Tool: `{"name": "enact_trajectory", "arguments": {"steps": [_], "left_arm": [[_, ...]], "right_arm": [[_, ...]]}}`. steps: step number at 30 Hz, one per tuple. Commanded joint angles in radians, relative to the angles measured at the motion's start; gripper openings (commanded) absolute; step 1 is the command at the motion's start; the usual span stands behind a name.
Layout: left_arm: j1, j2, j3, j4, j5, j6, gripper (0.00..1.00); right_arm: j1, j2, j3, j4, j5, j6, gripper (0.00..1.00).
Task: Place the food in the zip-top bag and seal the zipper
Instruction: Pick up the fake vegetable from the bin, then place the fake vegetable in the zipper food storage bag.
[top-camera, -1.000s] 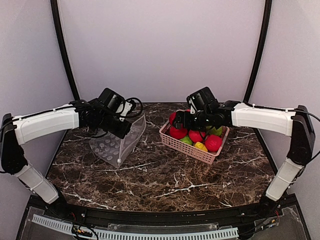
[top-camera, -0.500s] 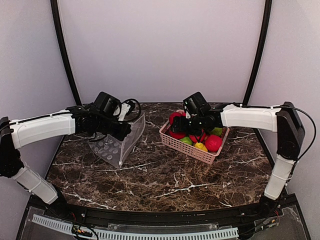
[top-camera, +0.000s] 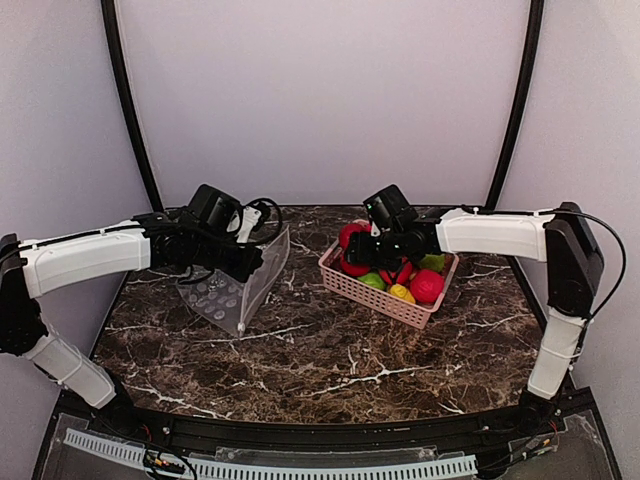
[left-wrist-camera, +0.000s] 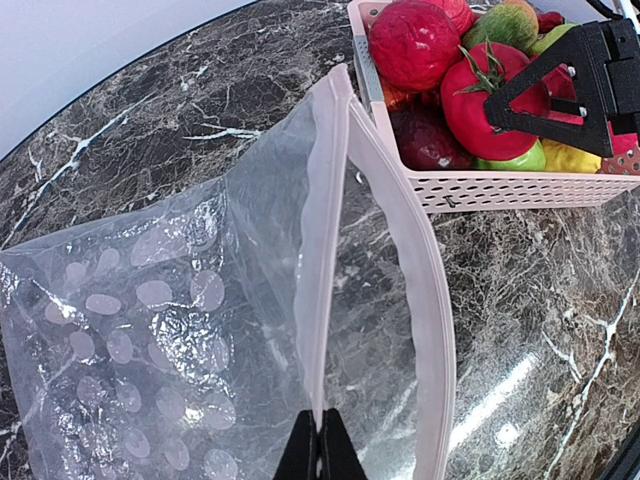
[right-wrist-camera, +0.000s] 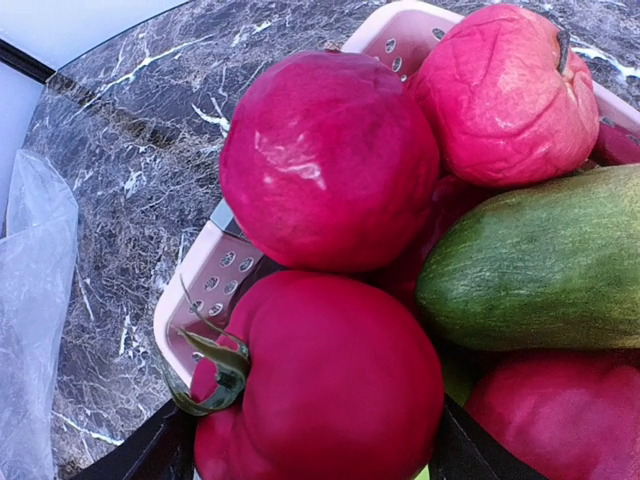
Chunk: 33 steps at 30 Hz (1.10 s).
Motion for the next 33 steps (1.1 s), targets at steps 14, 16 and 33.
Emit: {"name": "enact_trajectory", "arguments": {"steps": [14,16,33], "left_arm": [[0.006,-0.032,0.051,-0.056,0.089,-0.131,0.01],[0.005,-0.028,0.06,-0.062,0.136,-0.179,0.01],[-0.107,-0.006,0.062,0.022,0.309,-0.35,0.01]], "right_arm": [[0.005,-0.247,-0.113,0.166,-0.118,-0.079,0.63],[0.021,-0.303,-0.162,0.237,-0.204,-0.096,0.63],[0.213,-0.372,-0.377,0.827,-0.635,-0.052,0.62]]}}
